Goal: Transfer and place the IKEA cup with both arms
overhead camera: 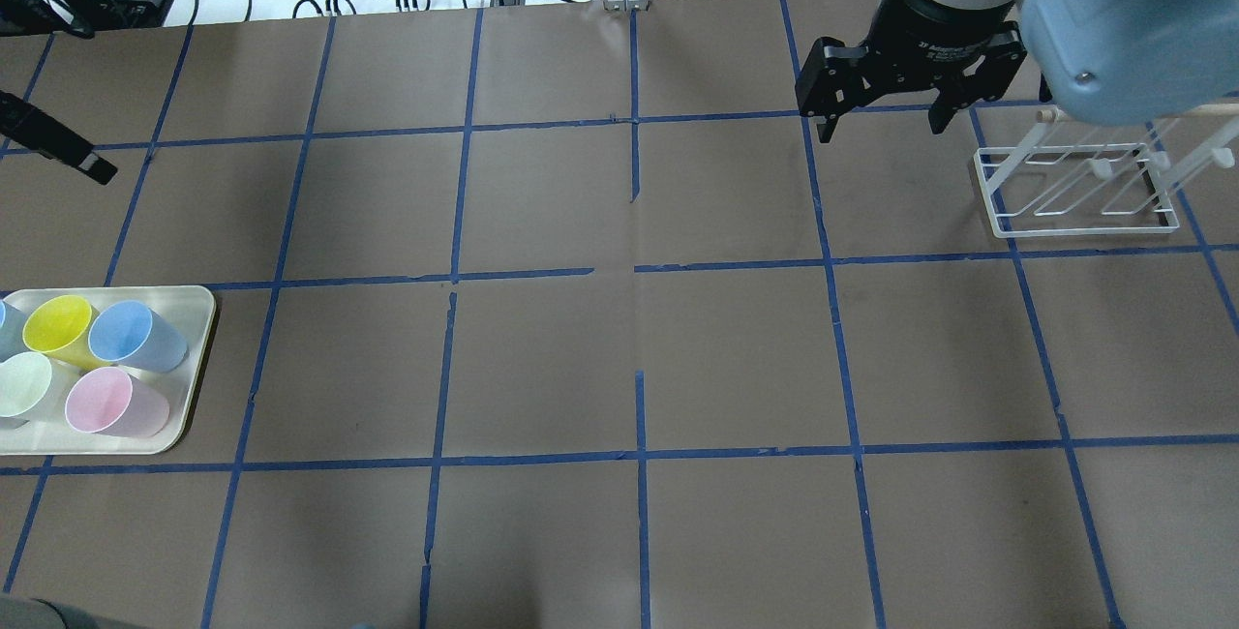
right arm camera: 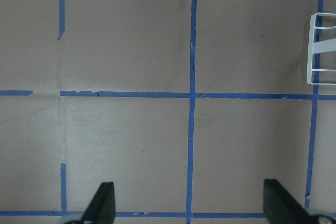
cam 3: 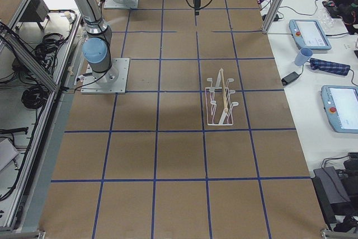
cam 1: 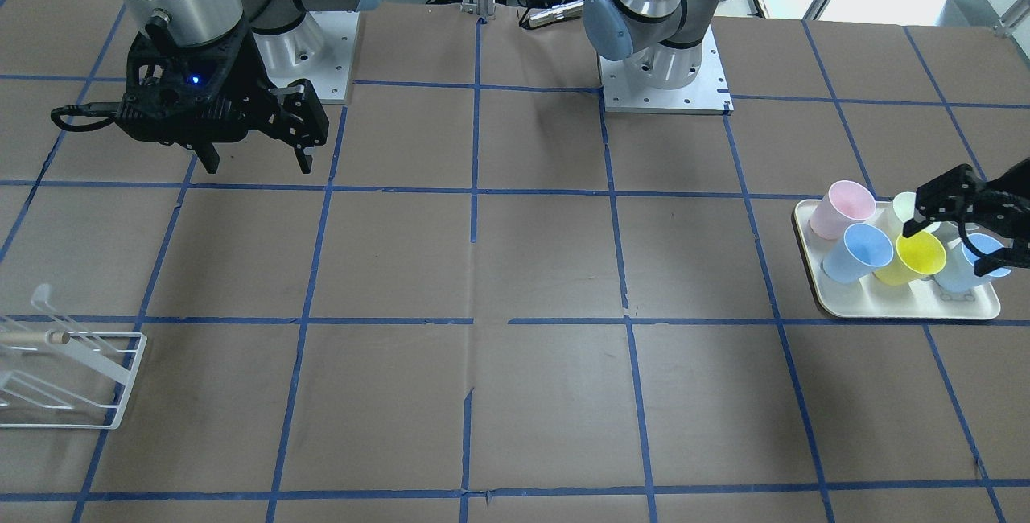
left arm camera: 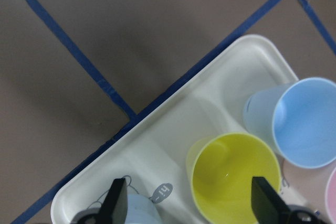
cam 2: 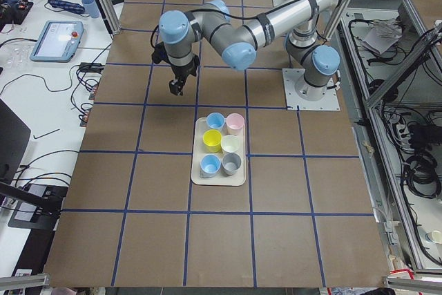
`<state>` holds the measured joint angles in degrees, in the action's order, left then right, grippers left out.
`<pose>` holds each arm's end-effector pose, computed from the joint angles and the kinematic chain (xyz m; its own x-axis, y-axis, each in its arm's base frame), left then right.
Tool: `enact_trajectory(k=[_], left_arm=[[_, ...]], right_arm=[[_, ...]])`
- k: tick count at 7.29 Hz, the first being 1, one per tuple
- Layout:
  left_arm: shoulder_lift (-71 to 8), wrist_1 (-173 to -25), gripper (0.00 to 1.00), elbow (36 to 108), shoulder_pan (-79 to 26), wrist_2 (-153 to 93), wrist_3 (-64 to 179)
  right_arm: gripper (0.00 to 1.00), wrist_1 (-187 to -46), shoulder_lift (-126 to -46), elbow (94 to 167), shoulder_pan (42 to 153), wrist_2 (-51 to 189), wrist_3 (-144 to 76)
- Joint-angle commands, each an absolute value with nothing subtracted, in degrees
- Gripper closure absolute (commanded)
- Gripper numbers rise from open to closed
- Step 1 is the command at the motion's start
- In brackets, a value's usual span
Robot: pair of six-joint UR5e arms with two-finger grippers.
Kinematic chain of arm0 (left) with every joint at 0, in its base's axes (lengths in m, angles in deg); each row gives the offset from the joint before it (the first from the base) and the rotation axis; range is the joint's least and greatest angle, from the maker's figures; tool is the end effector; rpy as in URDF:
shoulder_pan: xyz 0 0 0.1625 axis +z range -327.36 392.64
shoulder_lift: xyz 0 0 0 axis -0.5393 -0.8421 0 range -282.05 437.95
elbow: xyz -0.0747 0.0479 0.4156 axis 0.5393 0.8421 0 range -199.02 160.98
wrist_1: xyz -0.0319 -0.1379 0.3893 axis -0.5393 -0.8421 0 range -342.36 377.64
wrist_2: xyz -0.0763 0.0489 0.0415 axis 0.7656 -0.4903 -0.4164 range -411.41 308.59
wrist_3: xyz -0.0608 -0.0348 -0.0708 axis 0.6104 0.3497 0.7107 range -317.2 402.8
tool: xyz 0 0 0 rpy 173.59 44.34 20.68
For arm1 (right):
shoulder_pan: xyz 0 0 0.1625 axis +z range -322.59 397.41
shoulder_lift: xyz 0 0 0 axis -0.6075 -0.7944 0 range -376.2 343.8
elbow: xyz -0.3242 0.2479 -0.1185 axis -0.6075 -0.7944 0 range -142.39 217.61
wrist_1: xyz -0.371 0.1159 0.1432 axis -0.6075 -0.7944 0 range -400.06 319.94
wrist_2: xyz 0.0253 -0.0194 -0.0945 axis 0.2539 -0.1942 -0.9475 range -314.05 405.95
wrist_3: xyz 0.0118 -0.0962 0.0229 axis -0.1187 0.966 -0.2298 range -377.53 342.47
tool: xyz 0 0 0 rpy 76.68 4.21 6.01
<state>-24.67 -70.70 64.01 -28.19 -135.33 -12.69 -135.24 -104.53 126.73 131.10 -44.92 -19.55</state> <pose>0.1550 -0.5728 0.4330 -0.8905 0.4396 0.1173 0.4371 0.8982 -0.0477 0.1645 -0.5020 0.4903 -0.9995 -0.0281 0.0125 -0.0290 0.9966 -0.0772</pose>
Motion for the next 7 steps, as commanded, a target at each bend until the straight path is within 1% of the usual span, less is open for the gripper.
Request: enact_trajectory(k=[1, 3, 5, 7], left_arm=[[-19.28, -72.62, 0.00, 64.74, -39.64, -135.52, 5.99], [-15.94, -74.29, 0.00, 64.65, -47.57, -142.34, 18.13], [-14.17, -76.22, 0.00, 64.65, -54.43, -142.47, 33.58], [-13.81, -76.31, 0.00, 64.83, -58.06, -142.38, 43.21]], right_arm=[[0.00, -135.24, -104.53, 126.73, 131.10, -44.92, -19.55], [0.00, -135.24, -104.53, 126.64, 131.10, -44.92, -19.55], [0.00, -135.24, -104.61, 126.64, 131.10, -44.92, -19.64], [0.00, -135.24, -104.53, 126.64, 131.10, -44.92, -19.64]])
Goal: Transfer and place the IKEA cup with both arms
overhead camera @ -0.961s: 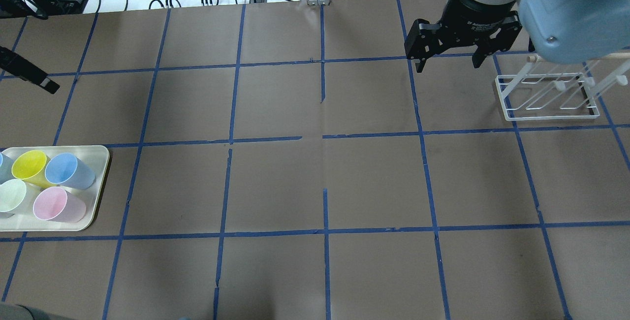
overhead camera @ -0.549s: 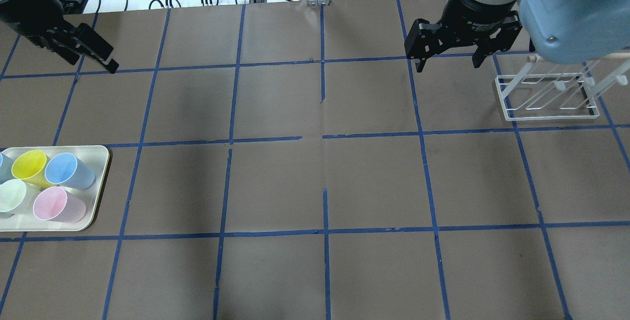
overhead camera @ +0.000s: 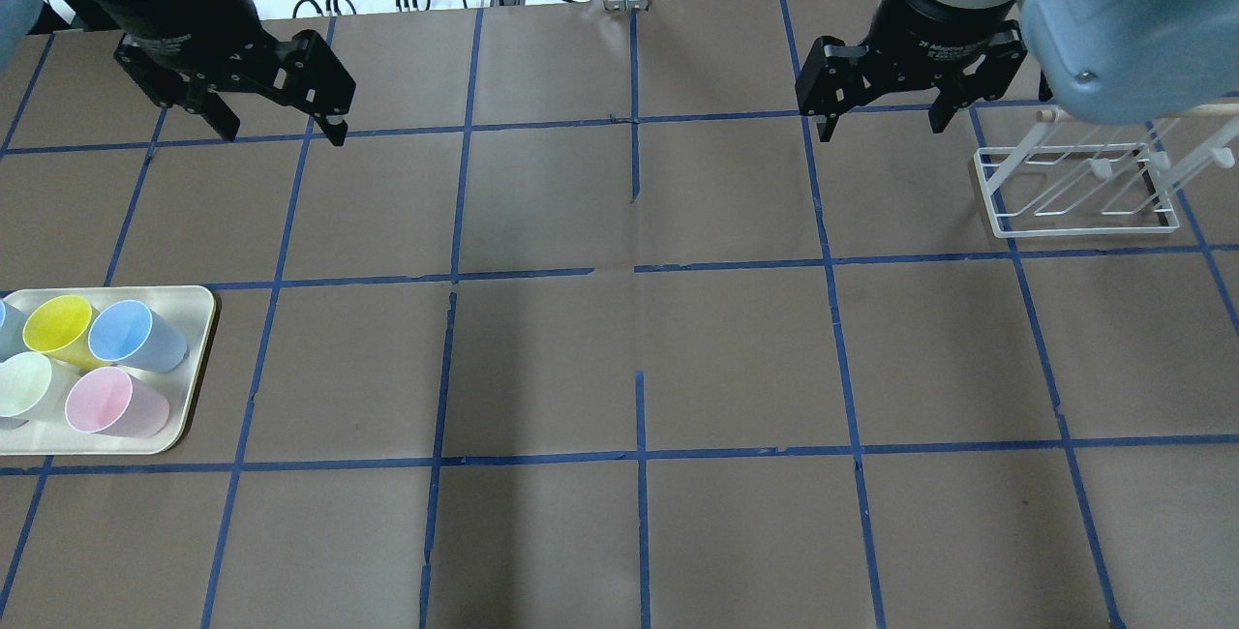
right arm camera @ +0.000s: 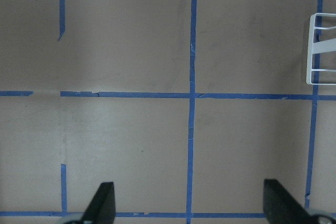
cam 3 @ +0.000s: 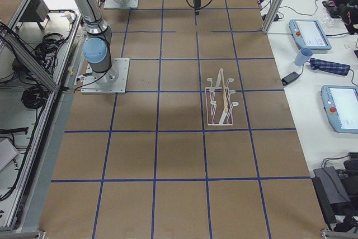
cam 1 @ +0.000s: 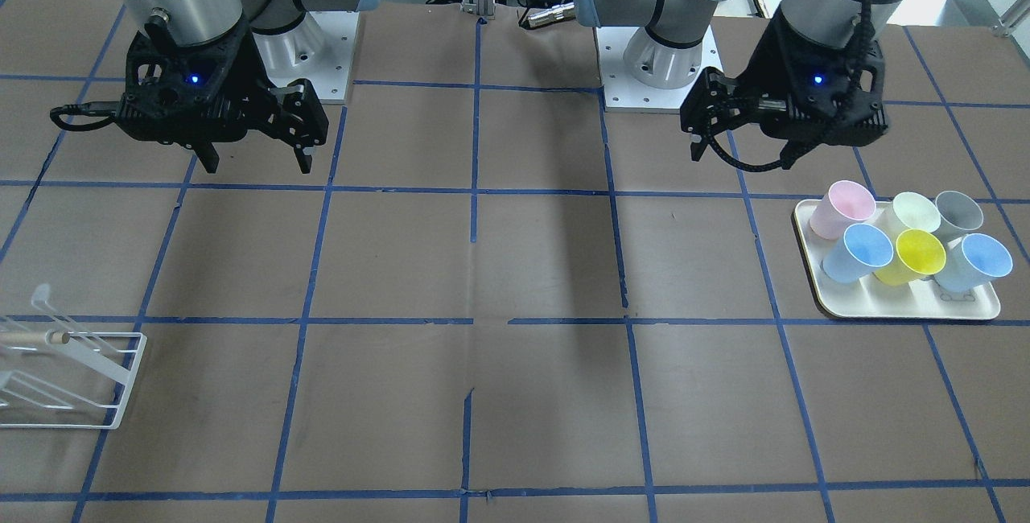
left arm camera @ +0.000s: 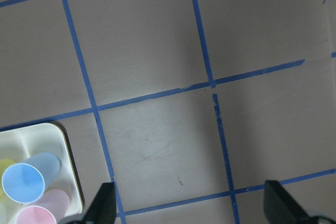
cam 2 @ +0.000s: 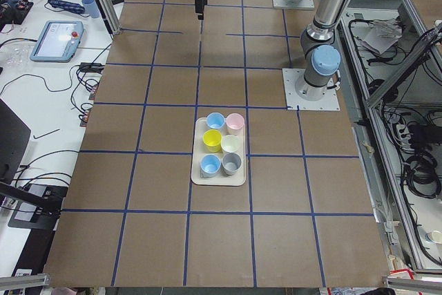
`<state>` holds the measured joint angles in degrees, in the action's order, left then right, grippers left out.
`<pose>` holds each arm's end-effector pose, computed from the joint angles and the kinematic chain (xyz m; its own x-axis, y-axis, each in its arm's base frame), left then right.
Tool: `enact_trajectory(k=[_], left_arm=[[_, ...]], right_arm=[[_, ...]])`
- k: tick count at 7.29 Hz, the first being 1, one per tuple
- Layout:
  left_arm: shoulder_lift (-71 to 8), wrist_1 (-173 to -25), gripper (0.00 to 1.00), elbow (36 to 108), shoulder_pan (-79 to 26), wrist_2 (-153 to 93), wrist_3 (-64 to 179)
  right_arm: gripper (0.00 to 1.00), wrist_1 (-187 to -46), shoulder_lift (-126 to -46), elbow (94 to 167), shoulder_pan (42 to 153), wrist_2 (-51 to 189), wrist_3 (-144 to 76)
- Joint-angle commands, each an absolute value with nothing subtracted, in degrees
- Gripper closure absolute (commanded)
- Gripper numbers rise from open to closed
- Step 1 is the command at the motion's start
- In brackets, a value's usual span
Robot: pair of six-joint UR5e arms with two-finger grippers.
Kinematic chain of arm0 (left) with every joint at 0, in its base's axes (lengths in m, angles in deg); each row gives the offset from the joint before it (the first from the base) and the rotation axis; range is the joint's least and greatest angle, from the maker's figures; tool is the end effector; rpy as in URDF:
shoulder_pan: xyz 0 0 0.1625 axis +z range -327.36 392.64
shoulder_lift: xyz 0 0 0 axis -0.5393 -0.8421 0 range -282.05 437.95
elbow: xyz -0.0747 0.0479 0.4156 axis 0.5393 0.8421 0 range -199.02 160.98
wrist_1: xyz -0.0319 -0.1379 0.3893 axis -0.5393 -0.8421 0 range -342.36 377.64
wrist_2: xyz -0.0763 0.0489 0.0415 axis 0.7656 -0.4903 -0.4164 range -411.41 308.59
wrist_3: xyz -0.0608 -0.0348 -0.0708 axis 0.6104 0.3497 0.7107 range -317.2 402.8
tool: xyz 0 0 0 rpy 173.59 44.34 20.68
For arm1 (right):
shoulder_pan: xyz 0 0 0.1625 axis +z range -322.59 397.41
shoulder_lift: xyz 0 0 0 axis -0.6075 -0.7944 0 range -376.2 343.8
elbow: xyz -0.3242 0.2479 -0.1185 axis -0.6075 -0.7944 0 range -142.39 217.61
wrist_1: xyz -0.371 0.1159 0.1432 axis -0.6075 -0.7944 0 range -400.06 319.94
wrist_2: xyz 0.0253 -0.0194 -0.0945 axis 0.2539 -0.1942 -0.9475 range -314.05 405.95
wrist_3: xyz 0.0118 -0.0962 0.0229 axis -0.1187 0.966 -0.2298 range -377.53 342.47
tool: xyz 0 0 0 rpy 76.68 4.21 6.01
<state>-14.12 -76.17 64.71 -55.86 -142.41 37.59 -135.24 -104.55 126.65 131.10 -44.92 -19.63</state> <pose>-0.1182 -0.5101 0.5171 -0.9978 0.0646 -0.0179 0.0647 0.9979 -0.0051 0.1645 -0.5020 0.4912 -0.9996 -0.0267 0.0124 -0.0275 0.9965 -0.0789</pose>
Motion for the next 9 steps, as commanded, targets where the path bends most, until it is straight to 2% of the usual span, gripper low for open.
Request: enact_trajectory(k=[1, 3, 9], left_arm=[[-13.99, -76.31, 0.00, 64.83, -57.02, -141.68, 43.33], [-13.73, -78.32, 0.00, 63.60, -53.34, -141.50, 43.15], [-11.79, -79.48, 0.00, 64.57, -52.97, -141.94, 39.38]], right_arm=[[0.00, -135.33, -104.53, 126.64, 131.10, -44.92, -19.55], [0.00, -135.33, -104.53, 126.64, 131.10, -44.84, -19.64], [0.00, -135.42, -104.53, 126.55, 131.10, -44.84, -19.64]])
